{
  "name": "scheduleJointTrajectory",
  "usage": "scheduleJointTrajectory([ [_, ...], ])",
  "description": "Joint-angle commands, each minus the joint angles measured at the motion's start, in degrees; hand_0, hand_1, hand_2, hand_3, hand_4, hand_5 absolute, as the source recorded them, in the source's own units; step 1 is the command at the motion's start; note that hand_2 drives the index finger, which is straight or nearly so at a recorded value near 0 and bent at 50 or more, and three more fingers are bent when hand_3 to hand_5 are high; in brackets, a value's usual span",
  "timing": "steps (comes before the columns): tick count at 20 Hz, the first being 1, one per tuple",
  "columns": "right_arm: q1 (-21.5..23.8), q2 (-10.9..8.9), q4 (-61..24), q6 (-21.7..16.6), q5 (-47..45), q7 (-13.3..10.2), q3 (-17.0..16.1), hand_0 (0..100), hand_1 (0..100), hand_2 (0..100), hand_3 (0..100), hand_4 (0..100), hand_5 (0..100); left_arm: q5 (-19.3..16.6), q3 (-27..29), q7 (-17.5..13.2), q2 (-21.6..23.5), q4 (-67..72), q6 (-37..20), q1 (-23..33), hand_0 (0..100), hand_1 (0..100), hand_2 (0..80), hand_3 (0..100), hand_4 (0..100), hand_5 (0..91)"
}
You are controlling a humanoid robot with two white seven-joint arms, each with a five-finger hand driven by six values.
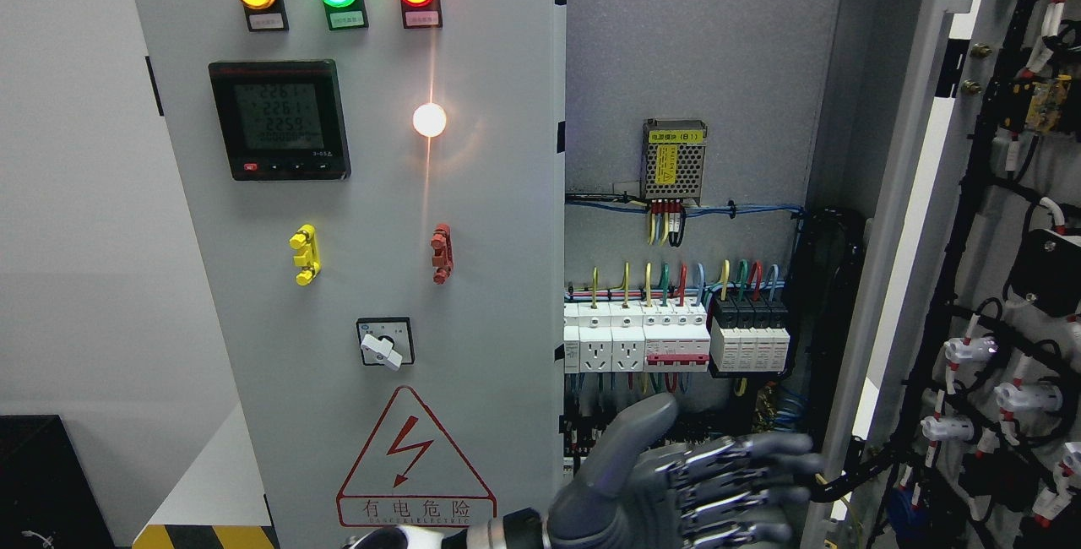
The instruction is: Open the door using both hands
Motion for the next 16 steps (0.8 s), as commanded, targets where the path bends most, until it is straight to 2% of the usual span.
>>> scheduleJointTrajectory([
  [1,0.0,0.0,0.0,0.0,-1.4,-0.1,0.0,19,0,0,0,0,0,-4.6,2.3,0.0,18.6,-4.4,-1.7,18.4,0,0,0.0,0,0,0.0],
  [4,0.0,0.0,0.0,0.0,-1.4,-0.1,0.0,19,0,0,0,0,0,-12.3,2.4,-0.5,18.2,2.4,-6.7,29.1,0,0,0.0,0,0,0.0],
  [6,0.0,0.0,0.0,0.0,-1.4,-0.1,0.0,19,0,0,0,0,0,-15.5,2.5,-1.7,17.9,7.1,-10.6,34.8,0,0,0.0,0,0,0.0],
  [9,0.0,0.0,0.0,0.0,-1.4,-0.1,0.0,19,0,0,0,0,0,-16.1,2.5,-3.0,17.4,15.3,-14.1,40.3,0,0,0.0,0,0,0.0],
  [11,0.0,0.0,0.0,0.0,-1.4,-0.1,0.0,19,0,0,0,0,0,-16.3,2.8,-3.0,14.0,22.8,-16.2,43.3,0,0,0.0,0,0,0.0],
  [16,0.0,0.0,0.0,0.0,-1.4,-0.1,0.0,19,0,0,0,0,0,-16.9,5.0,-3.0,9.0,39.8,-18.0,48.8,0,0,0.0,0,0,0.0],
])
